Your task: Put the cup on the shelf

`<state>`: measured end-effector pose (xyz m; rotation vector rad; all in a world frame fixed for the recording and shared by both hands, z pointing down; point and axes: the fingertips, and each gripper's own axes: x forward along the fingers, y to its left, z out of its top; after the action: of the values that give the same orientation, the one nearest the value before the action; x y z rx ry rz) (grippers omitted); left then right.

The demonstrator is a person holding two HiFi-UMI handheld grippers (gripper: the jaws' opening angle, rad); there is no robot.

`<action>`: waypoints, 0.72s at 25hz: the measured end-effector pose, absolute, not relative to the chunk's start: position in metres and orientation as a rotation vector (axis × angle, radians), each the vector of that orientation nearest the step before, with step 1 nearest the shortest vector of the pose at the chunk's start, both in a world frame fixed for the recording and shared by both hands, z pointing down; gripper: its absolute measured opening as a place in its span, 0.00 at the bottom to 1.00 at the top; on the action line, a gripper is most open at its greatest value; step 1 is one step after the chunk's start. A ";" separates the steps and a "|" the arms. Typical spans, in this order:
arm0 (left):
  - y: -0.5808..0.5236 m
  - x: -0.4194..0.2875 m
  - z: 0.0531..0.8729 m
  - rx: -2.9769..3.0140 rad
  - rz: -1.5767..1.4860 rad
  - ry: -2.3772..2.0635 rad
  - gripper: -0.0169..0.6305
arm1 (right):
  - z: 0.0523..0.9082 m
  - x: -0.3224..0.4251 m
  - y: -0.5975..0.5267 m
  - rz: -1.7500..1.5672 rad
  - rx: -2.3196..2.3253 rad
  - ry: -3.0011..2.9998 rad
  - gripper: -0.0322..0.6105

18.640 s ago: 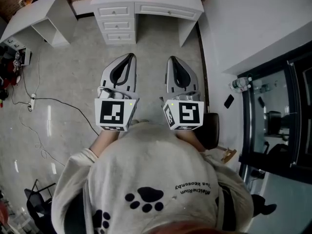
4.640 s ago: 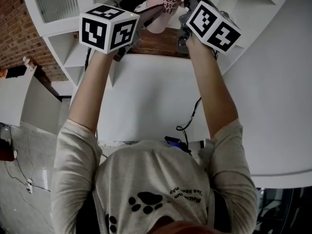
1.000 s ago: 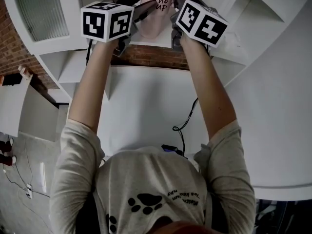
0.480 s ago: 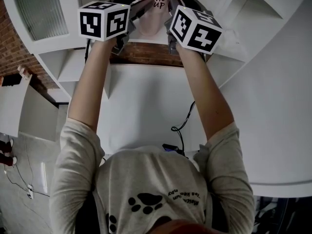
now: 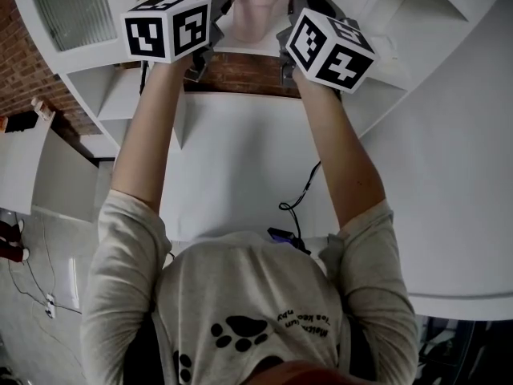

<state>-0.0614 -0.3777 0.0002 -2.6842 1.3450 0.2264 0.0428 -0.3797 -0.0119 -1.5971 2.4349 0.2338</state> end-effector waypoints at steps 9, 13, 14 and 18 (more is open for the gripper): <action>-0.333 -0.062 0.019 -2.641 0.255 1.395 0.04 | 0.004 0.035 -0.335 0.302 -1.536 2.448 0.06; -0.303 -0.055 0.026 -2.600 0.238 1.393 0.04 | 0.010 0.037 -0.308 0.355 -1.541 2.437 0.06; -0.295 -0.052 0.029 -2.593 0.237 1.391 0.04 | 0.013 0.038 -0.302 0.349 -1.536 2.435 0.06; -0.266 -0.042 0.047 -2.590 0.242 1.378 0.04 | 0.028 0.047 -0.276 0.325 -1.530 2.425 0.06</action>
<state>-0.0424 -0.2659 0.0475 -2.5897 1.3784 0.2419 0.0466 -0.2763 0.0282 -1.5296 2.4251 0.3248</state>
